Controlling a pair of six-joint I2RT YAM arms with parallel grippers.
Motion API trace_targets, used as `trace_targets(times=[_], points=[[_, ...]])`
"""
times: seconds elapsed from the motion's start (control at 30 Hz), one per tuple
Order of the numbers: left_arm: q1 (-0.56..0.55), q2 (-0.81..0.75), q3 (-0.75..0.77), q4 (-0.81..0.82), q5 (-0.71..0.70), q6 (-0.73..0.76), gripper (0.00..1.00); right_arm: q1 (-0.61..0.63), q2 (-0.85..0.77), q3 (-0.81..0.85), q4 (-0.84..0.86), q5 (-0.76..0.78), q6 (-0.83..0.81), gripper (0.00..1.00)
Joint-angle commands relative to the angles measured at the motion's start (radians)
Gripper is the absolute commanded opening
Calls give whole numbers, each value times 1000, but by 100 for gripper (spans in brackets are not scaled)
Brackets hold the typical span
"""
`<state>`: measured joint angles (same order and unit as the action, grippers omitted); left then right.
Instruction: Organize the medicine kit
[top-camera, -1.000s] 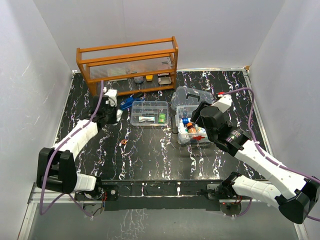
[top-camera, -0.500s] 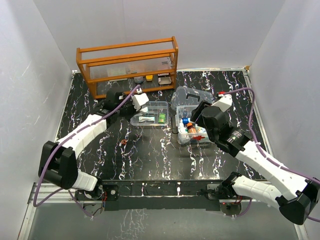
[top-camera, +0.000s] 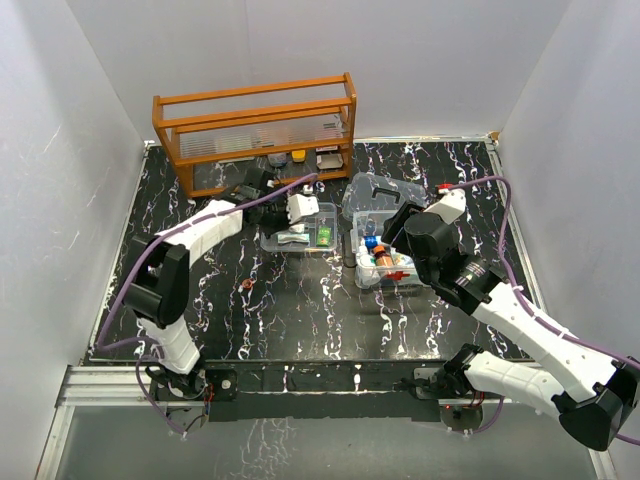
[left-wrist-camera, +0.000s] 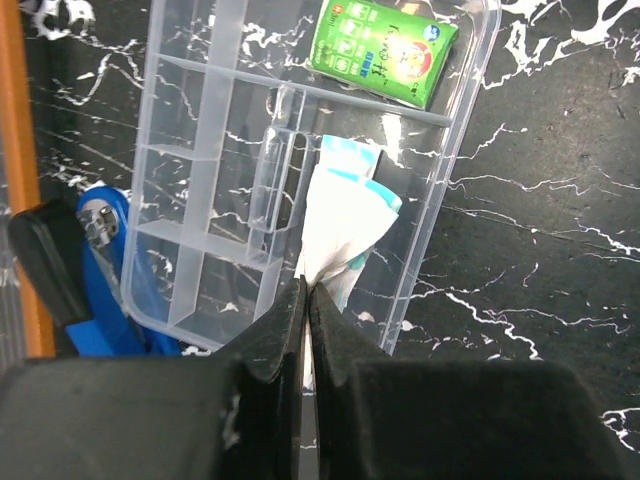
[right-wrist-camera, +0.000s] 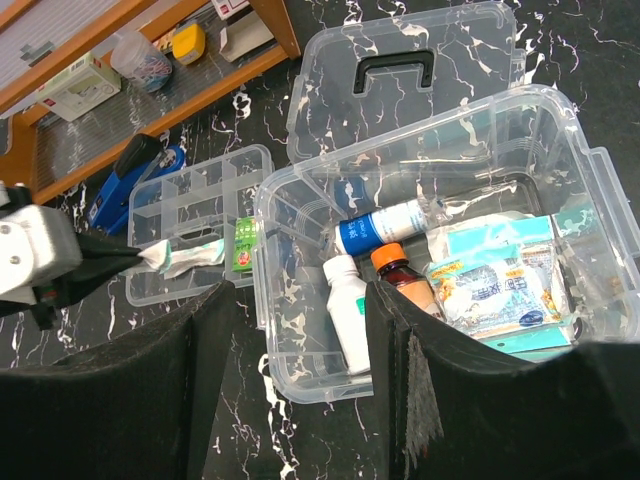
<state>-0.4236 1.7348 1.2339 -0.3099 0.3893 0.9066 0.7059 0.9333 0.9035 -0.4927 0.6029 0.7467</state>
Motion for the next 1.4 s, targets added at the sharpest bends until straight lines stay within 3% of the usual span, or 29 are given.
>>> trace_targets(times=[0.0,0.77,1.03,1.2,1.37], points=[[-25,48,68,-58,-41,40,1,-2,-10,36,31,14,13,52],[-38,143,170,-225,5,18,16,-1,-12,27,40,-15,24,52],[-38,116,174,-226,10,0,29,-3,-12,31,38,-18,24,52],[-37,52,143,-100,-39,-136,37,-2,-13,31,38,-23,28,52],[-30,-48,65,93,-241,-420,48,-2,-21,26,32,-20,33,52]])
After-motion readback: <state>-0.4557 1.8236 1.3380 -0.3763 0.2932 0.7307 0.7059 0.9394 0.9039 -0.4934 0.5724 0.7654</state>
